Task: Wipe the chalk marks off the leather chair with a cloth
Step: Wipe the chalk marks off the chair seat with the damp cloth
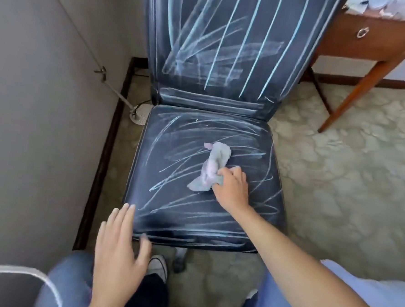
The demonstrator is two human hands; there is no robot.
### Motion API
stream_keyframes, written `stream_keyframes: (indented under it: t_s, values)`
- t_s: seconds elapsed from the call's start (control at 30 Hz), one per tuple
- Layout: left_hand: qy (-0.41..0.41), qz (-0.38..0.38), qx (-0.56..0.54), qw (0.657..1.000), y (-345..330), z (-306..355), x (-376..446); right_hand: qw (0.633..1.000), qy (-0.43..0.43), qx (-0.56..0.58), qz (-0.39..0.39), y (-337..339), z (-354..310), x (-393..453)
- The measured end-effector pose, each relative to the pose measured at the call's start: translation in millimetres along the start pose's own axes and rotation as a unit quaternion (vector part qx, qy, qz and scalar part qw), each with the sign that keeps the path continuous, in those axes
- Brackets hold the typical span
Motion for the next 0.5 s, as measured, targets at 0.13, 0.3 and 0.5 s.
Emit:
stream_keyframes:
  t_s: [0.13, 0.3, 0.5]
  values:
    - [-0.026, -0.058, 0.014, 0.998, -44, -10, -57, 1.000, 0.020, -0.022, 0.005, -21, 2, -52]
    - [-0.030, -0.075, -0.018, 0.997, -49, -1, -79, 0.999, 0.019, -0.022, -0.030, -17, -8, -86]
    - [-0.033, -0.055, -0.082, 0.995, -36, 16, -79, 0.999, 0.028, -0.014, -0.020, -15, -21, -60]
Point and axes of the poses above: each hand's wrist, its own x-axis towards the middle knuckle, its own y-axis out of the back of the hand, z = x × y, the point moved 9 cm from there along x, towards the middle knuckle, and after that the axes turned 2 degrees about -y, right-handed, at the moved point
